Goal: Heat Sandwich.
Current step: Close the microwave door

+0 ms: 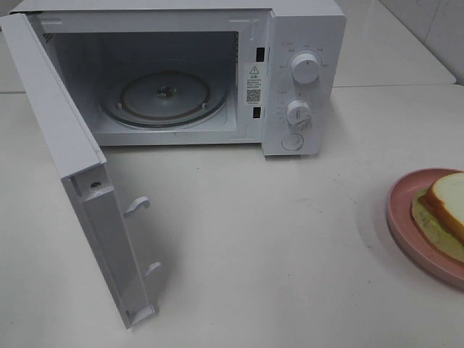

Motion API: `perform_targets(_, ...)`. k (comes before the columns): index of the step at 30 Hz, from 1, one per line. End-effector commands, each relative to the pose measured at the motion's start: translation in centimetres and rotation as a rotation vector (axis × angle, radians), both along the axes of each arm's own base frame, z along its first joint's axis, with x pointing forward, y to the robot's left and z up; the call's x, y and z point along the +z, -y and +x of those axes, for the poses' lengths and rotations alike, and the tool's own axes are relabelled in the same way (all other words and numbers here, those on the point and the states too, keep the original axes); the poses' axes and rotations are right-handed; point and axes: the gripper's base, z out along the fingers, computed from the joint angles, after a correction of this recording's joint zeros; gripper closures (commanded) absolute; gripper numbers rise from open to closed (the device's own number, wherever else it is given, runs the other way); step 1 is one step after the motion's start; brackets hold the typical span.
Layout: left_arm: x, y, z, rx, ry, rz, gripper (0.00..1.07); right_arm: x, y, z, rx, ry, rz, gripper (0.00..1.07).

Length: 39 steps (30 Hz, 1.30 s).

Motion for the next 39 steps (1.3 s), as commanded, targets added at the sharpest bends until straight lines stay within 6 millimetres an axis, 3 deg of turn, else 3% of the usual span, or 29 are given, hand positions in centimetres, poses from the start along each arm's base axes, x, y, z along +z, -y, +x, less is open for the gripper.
perform_targets(1, -0.09, 0.01, -0.02, 0.004, 0.004, -0.006, 0.09, -0.06, -0.04, -0.23, -0.011, 0.060, -0.003, 0.31)
perform_targets(6, -0.09, -0.01, -0.02, 0.003, 0.004, 0.000, 0.09, -0.53, -0.19, -0.56, -0.026, 0.147, 0.008, 0.31)
perform_targets(39, -0.09, 0.00, -0.03, 0.003, 0.005, -0.001, 0.09, -0.54, -0.24, -0.54, -0.027, 0.145, 0.006, 0.31)
